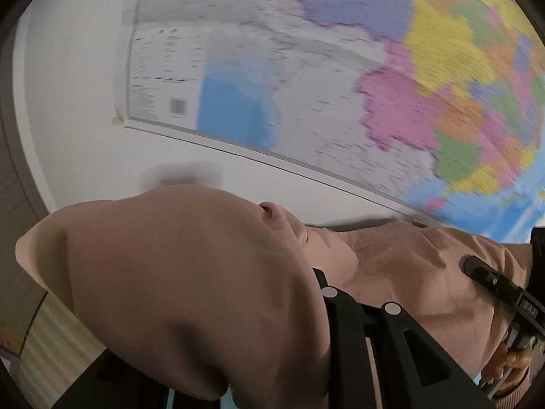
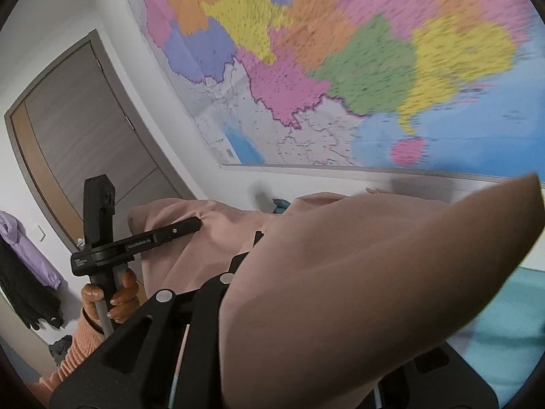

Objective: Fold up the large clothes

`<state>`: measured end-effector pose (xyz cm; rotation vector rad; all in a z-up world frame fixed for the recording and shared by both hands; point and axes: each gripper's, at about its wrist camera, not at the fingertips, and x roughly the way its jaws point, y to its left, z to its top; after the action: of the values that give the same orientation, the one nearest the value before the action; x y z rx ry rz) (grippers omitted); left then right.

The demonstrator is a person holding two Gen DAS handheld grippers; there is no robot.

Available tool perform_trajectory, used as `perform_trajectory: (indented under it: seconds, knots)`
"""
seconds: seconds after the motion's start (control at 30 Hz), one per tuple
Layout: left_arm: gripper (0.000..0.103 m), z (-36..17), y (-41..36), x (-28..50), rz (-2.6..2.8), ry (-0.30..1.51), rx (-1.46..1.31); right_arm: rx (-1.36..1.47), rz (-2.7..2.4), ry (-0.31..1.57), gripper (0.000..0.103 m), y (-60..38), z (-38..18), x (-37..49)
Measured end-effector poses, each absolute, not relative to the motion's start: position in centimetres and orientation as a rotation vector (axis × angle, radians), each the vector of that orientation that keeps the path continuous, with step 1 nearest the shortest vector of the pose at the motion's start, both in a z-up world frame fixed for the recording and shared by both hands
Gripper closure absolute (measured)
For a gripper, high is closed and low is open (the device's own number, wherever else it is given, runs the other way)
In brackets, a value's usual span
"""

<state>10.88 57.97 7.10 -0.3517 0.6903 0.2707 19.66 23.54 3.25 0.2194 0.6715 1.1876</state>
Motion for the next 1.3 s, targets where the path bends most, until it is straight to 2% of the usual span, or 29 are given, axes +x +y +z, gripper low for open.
perform_trajectory:
  seconds: [0.23, 0.4, 0.47, 0.57, 0.63, 0.67, 0.7, 0.73, 0.8, 0.9, 0.97, 1.0, 1.03, 1.1, 1.13, 1.17, 1.3]
  knots:
    - [0.086, 5.2, 63.3, 11.6, 0.354, 0.647, -0.384, 0.173, 1.236, 0.697, 0.090, 27.6, -0.1, 19.8]
    - [0.086, -2.9, 67.6, 10.7, 0.432, 0.756, -0.501, 0.123, 1.241, 0.924, 0.088, 29.1, -8.6, 19.4]
    - [0.083, -5.7, 68.4, 10.1, 0.435, 0.808, -0.538, 0.118, 1.233, 0.976, 0.082, 28.4, -10.9, 18.9]
    - [0.072, -6.9, 68.3, 9.7, 0.440, 0.837, -0.520, 0.173, 1.219, 1.024, 0.059, 26.6, -11.8, 19.3]
    - [0.065, -7.3, 68.3, 9.6, 0.448, 0.855, -0.505, 0.198, 1.217, 1.039, 0.055, 25.3, -11.8, 19.6]
    - [0.062, -7.5, 68.2, 9.6, 0.451, 0.868, -0.488, 0.202, 1.213, 1.044, 0.049, 24.5, -11.8, 19.7]
    - [0.059, -7.5, 68.1, 9.6, 0.452, 0.874, -0.475, 0.208, 1.189, 1.044, 0.038, 23.4, -11.7, 19.8]
    - [0.056, -7.5, 68.0, 9.6, 0.452, 0.880, -0.460, 0.216, 1.177, 1.041, 0.037, 22.6, -11.7, 19.8]
    - [0.044, -7.4, 67.6, 9.3, 0.449, 0.889, -0.434, 0.271, 1.173, 1.042, 0.037, 21.3, -11.4, 20.4]
    - [0.038, -7.0, 66.3, 8.4, 0.455, 0.898, -0.381, 0.358, 1.171, 1.058, 0.040, 18.9, -11.5, 21.1]
    - [0.033, -6.4, 65.4, 7.5, 0.469, 0.903, -0.324, 0.340, 1.176, 1.078, 0.068, 18.9, -11.8, 20.8]
    - [0.029, -6.3, 65.0, 7.3, 0.482, 0.910, -0.307, 0.319, 1.181, 1.088, 0.076, 19.2, -11.9, 20.6]
    - [0.028, -6.0, 64.6, 6.8, 0.501, 0.916, -0.288, 0.284, 1.183, 1.100, 0.078, 19.4, -12.0, 20.1]
    - [0.028, -5.1, 63.8, 5.7, 0.524, 0.895, -0.265, 0.245, 1.180, 1.122, 0.078, 19.9, -12.3, 19.5]
    - [0.028, -4.7, 63.3, 5.1, 0.548, 0.883, -0.253, 0.243, 1.165, 1.139, 0.074, 20.0, -12.5, 19.4]
    - [0.027, -4.1, 62.8, 4.4, 0.585, 0.862, -0.230, 0.238, 1.134, 1.152, 0.063, 19.8, -12.5, 19.5]
    - [0.025, -1.8, 61.3, 2.3, 0.597, 0.778, -0.205, 0.195, 1.064, 1.046, 0.057, 18.5, -9.7, 19.5]
